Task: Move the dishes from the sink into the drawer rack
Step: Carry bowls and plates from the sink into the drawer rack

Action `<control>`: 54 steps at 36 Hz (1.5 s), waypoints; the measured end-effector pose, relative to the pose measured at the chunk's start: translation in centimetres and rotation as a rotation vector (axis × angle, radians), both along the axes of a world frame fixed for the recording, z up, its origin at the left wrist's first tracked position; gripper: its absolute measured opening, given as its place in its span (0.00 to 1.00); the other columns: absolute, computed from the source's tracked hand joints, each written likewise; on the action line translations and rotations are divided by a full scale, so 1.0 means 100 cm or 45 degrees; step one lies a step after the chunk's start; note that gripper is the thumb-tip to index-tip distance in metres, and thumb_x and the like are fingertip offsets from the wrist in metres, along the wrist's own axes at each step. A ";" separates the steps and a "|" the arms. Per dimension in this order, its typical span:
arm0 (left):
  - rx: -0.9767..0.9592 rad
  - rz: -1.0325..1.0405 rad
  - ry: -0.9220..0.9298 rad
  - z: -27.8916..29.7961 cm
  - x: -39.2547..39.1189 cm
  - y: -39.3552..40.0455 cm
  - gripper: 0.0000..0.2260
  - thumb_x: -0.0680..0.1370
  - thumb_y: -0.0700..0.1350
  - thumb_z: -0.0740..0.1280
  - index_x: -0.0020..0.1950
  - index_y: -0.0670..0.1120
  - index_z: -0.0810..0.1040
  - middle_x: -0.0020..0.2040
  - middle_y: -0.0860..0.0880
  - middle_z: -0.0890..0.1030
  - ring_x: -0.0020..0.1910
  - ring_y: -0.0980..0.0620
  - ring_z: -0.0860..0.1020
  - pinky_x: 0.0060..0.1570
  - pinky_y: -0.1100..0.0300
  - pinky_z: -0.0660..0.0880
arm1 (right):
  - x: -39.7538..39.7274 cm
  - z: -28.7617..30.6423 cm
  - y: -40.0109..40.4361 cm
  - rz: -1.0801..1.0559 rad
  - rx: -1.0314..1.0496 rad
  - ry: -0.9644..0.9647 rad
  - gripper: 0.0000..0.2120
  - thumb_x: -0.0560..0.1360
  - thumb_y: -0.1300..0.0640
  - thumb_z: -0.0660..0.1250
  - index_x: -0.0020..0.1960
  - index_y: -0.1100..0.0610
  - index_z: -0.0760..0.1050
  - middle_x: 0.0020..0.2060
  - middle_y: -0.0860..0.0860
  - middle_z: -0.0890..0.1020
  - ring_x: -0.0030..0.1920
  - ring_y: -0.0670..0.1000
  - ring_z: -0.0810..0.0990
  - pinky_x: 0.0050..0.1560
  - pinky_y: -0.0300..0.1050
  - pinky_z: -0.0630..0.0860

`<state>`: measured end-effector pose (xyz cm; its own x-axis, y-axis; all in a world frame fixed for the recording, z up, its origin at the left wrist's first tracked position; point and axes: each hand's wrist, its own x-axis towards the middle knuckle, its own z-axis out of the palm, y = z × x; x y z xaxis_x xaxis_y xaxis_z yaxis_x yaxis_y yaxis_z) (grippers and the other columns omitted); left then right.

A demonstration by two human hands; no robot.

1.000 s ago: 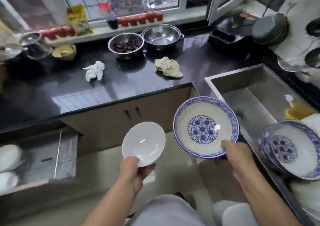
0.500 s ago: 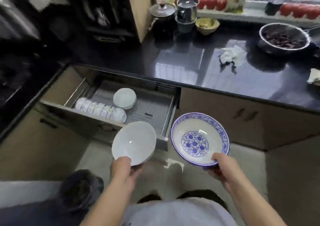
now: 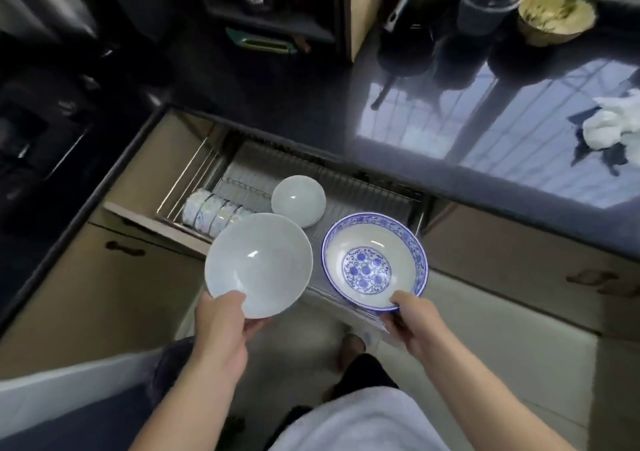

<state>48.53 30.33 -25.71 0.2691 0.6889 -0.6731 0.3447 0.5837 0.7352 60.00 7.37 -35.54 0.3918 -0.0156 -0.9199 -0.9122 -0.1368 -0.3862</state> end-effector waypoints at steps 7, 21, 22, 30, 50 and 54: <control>0.013 -0.132 0.117 -0.028 0.049 0.054 0.23 0.79 0.30 0.57 0.69 0.48 0.73 0.58 0.45 0.80 0.54 0.43 0.80 0.54 0.41 0.80 | 0.048 -0.043 0.064 -0.218 -0.051 0.102 0.11 0.81 0.65 0.58 0.61 0.61 0.73 0.44 0.59 0.80 0.28 0.51 0.79 0.20 0.36 0.72; 0.170 -0.699 0.300 -0.156 0.136 0.163 0.25 0.73 0.36 0.61 0.66 0.56 0.76 0.58 0.51 0.83 0.60 0.43 0.79 0.62 0.40 0.77 | 0.103 -0.168 0.118 -0.708 -0.145 -0.063 0.12 0.81 0.63 0.63 0.64 0.61 0.74 0.51 0.58 0.82 0.36 0.52 0.80 0.25 0.38 0.79; 0.177 -0.707 0.296 -0.159 0.137 0.168 0.24 0.73 0.36 0.62 0.65 0.57 0.76 0.58 0.52 0.83 0.59 0.44 0.79 0.62 0.39 0.77 | 0.109 -0.172 0.121 -0.741 -0.132 -0.084 0.11 0.81 0.63 0.63 0.63 0.60 0.73 0.49 0.58 0.82 0.35 0.53 0.80 0.25 0.38 0.78; 0.166 -0.670 0.284 -0.185 0.131 0.189 0.22 0.77 0.36 0.63 0.64 0.59 0.76 0.56 0.57 0.82 0.59 0.46 0.79 0.64 0.39 0.76 | 0.140 -0.209 0.129 -0.885 -0.118 -0.081 0.08 0.81 0.64 0.62 0.59 0.61 0.75 0.33 0.56 0.82 0.23 0.49 0.78 0.24 0.38 0.76; -0.070 -0.772 0.257 -0.190 0.131 0.185 0.20 0.79 0.33 0.60 0.65 0.53 0.76 0.60 0.49 0.82 0.58 0.46 0.80 0.53 0.44 0.82 | 0.063 -0.097 0.221 0.212 0.136 -0.165 0.18 0.83 0.40 0.59 0.57 0.54 0.74 0.43 0.56 0.81 0.34 0.54 0.81 0.34 0.47 0.78; -0.060 -0.796 0.225 -0.186 0.131 0.185 0.18 0.80 0.34 0.61 0.60 0.56 0.78 0.58 0.52 0.83 0.58 0.47 0.80 0.60 0.39 0.79 | 0.047 -0.103 0.252 0.603 -0.210 -0.433 0.12 0.81 0.45 0.57 0.57 0.52 0.70 0.45 0.55 0.82 0.40 0.61 0.83 0.41 0.59 0.82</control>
<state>61.60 48.79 -44.36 0.4923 0.4071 -0.7693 0.7430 0.2639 0.6151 64.70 32.58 -45.86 0.6625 0.1003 -0.7423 -0.5669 -0.5807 -0.5844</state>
